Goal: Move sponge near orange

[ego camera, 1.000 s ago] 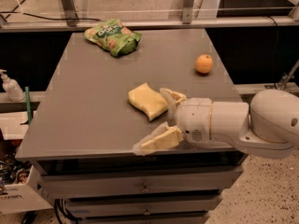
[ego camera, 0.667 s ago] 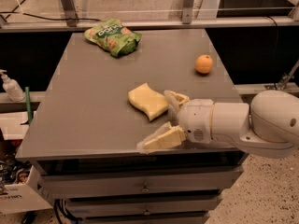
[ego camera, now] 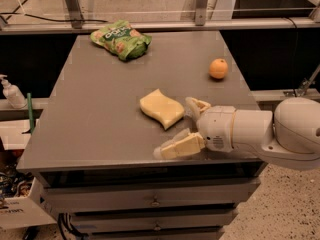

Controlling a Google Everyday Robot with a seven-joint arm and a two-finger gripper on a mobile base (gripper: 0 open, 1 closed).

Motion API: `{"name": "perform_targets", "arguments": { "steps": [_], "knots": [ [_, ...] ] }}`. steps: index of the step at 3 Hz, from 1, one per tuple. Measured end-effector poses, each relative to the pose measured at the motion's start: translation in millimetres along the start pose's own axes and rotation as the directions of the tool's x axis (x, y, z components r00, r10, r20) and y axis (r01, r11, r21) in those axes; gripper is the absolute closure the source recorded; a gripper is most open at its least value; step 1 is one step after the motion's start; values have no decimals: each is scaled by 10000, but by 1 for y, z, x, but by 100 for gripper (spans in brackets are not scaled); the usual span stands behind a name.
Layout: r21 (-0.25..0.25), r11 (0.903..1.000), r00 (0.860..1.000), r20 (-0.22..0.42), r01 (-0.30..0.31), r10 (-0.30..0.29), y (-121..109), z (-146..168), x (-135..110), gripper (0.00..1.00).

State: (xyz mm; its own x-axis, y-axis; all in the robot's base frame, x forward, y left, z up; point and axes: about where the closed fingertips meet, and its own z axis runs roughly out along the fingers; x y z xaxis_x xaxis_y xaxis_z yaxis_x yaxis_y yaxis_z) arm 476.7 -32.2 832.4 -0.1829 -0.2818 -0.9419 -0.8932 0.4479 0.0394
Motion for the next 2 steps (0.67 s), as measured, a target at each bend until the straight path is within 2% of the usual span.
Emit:
{"name": "perform_targets", "arguments": {
  "steps": [2],
  "knots": [
    [213, 9996, 9999, -8, -165, 165, -14, 8, -2, 0]
  ]
}}
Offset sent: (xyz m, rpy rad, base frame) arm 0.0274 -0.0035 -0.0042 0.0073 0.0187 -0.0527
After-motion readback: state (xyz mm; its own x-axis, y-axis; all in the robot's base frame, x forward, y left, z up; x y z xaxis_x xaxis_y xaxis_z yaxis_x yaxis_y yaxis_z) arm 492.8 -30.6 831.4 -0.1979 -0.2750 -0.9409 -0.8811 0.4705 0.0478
